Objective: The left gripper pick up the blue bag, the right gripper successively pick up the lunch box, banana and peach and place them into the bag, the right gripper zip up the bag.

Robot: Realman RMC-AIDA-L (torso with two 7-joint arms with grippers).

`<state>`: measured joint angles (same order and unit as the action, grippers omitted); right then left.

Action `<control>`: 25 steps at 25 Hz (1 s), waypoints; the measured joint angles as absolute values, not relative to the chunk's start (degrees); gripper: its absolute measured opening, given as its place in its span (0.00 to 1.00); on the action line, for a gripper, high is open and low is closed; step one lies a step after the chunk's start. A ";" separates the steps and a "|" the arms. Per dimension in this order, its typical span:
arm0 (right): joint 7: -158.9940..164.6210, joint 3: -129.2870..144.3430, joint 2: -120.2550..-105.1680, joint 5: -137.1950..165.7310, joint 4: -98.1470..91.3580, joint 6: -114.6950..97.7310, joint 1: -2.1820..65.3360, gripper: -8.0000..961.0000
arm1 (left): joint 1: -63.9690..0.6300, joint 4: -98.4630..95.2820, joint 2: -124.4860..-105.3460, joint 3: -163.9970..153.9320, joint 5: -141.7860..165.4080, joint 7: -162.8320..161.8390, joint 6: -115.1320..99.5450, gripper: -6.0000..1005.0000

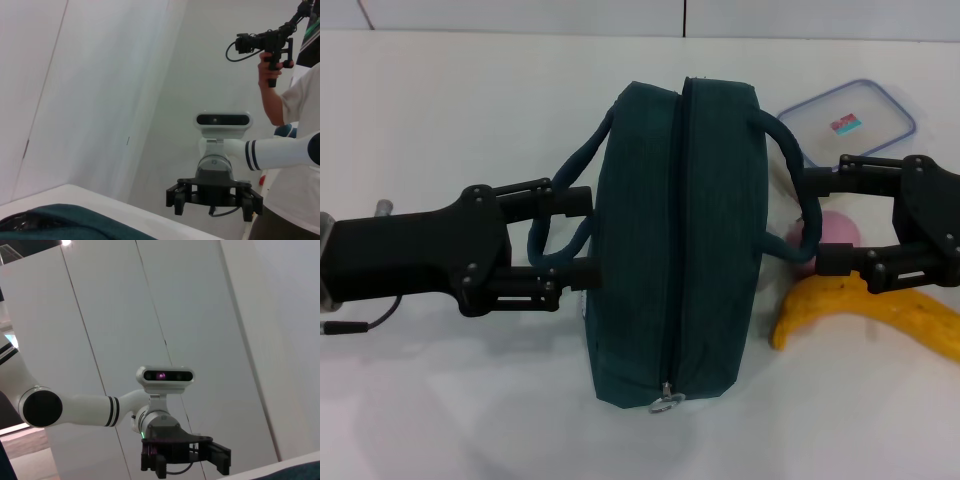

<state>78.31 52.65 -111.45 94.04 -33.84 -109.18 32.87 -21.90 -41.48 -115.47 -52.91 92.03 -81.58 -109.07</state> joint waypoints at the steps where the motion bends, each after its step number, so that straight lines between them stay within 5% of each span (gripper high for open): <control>1: 78.31 52.65 -111.45 94.04 -33.85 -109.19 32.87 0.89 | -21.88 -41.48 -115.47 -52.91 92.03 -81.57 -109.07 0.83; 20: 78.17 52.73 -111.50 94.15 -33.42 -109.39 32.16 0.89 | -21.62 -41.91 -115.58 -52.86 90.62 -81.67 -109.82 0.83; 25: 76.94 52.57 -111.59 94.19 -33.40 -109.17 30.79 0.89 | -22.15 -49.13 -114.39 -51.79 89.59 -96.30 -108.45 0.83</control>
